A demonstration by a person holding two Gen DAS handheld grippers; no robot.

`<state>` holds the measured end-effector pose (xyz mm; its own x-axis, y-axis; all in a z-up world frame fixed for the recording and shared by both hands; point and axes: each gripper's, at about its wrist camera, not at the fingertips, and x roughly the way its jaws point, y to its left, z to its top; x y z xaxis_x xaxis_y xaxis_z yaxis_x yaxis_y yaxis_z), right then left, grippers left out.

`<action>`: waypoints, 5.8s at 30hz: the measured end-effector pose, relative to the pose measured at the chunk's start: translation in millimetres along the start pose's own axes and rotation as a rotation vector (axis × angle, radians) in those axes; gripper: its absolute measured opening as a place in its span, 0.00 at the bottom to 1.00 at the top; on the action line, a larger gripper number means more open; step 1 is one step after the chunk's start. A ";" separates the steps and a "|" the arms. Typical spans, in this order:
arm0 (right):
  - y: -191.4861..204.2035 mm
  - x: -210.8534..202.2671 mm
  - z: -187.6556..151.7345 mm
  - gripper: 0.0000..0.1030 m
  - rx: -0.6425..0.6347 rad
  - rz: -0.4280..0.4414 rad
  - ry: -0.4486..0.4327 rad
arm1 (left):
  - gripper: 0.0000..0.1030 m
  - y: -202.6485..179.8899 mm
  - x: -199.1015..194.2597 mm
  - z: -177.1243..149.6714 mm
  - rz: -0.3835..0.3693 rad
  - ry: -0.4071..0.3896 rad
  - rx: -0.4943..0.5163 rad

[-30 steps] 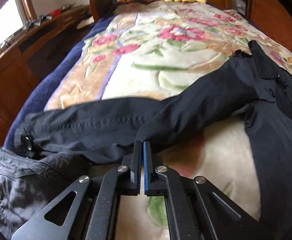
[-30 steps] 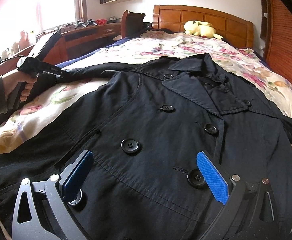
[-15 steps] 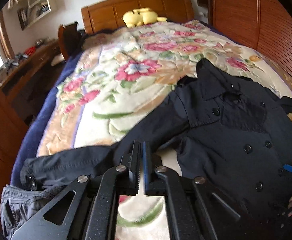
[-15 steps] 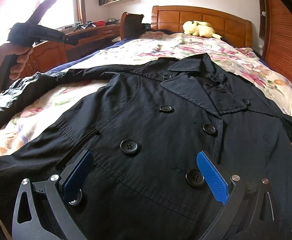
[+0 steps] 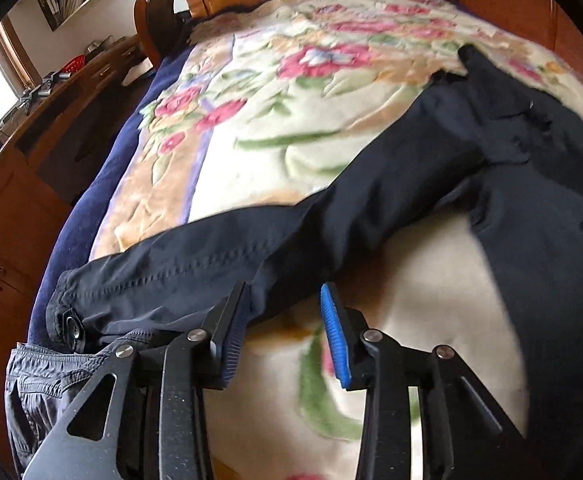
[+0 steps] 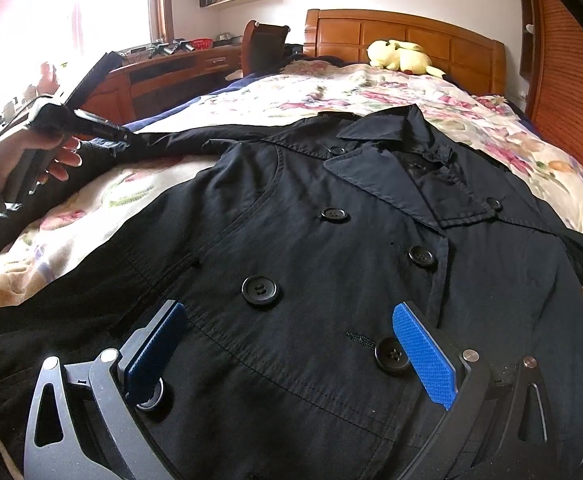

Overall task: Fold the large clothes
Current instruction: 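Lift the grasped sleeve with the left gripper and fold it across the coat front, then lay the sleeve on the coat body and open the left gripper, then move the right gripper to the other coat sleeve and grasp it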

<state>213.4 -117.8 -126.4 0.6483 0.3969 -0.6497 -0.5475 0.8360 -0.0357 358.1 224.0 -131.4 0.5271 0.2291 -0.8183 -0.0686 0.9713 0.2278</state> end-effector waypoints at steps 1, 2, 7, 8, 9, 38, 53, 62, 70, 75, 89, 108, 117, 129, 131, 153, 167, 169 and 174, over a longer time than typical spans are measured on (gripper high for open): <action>0.1 0.2 0.1 1.00 -0.001 0.000 0.001 | 0.37 1.6 3.5 -2.1 0.011 0.004 0.006; 0.0 0.3 0.0 1.00 -0.001 0.000 0.002 | 0.37 2.8 8.0 -3.1 0.025 0.009 0.012; 0.2 0.2 -0.3 1.00 -0.001 0.000 0.005 | 0.37 11.3 24.6 -3.8 0.035 0.021 0.006; 0.1 0.3 -0.4 1.00 0.000 0.001 0.005 | 0.37 11.4 24.8 -3.7 0.037 0.016 0.007; 0.1 0.1 -0.5 1.00 0.000 0.001 0.004 | 0.32 10.6 23.5 -4.3 0.043 0.000 0.012; -0.6 0.1 -0.7 1.00 0.012 0.004 -0.009 | 0.23 -128.5 -143.4 50.1 -0.317 -0.239 0.125; 1.1 1.7 -0.7 1.00 0.009 -0.003 0.000 | 0.29 -34.1 -67.9 3.7 -0.162 -0.152 -0.065; 3.3 1.6 -1.5 1.00 0.004 -0.006 0.004 | 0.29 4.9 4.4 -18.0 -0.092 -0.044 -0.176; 3.7 1.7 -1.6 1.00 0.004 -0.007 0.004 | 0.30 8.7 40.6 -26.3 -0.076 0.004 -0.211; 4.0 1.7 -1.7 1.00 0.003 -0.008 0.004 | 0.30 2.7 43.1 -25.8 -0.032 -0.016 -0.180; 5.5 0.6 -2.0 1.00 -0.006 -0.011 0.000 | 0.17 8.5 38.1 -31.9 -0.104 0.059 -0.205; -16.1 -9.1 -2.7 1.00 0.086 0.014 -0.032 | 0.06 -122.9 -154.1 33.4 -0.338 -0.284 -0.004; -35.1 -18.2 -4.5 1.00 0.133 0.006 -0.048 | 0.07 -178.1 -201.2 39.3 -0.426 -0.354 0.058; -25.7 -7.4 -6.2 1.00 0.130 -0.027 -0.005 | 0.26 -149.9 -190.1 -29.4 -0.418 -0.340 0.013; -24.8 -3.2 -5.2 1.00 0.128 -0.035 0.004 | 0.30 -143.4 -189.3 -41.4 -0.408 -0.342 0.010; -21.0 4.5 -8.9 1.00 0.121 -0.092 0.033 | 0.31 -73.6 -157.6 -129.8 -0.304 -0.318 -0.108; 4.8 -17.2 17.4 1.00 0.126 -0.132 0.068 | 0.31 -50.5 -173.5 -154.5 -0.300 -0.364 -0.138; 18.1 -18.1 26.9 1.00 0.114 -0.106 0.078 | 0.31 -47.8 -176.8 -153.6 -0.302 -0.376 -0.139; 59.5 -10.1 46.9 0.99 0.063 -0.020 0.095 | 0.31 -39.2 -183.3 -152.9 -0.312 -0.400 -0.147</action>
<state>199.1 -54.3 -86.3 0.6036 0.3448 -0.7189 -0.4990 0.8666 -0.0033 134.6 153.7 -71.0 0.8215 -0.0867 -0.5636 0.0401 0.9947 -0.0946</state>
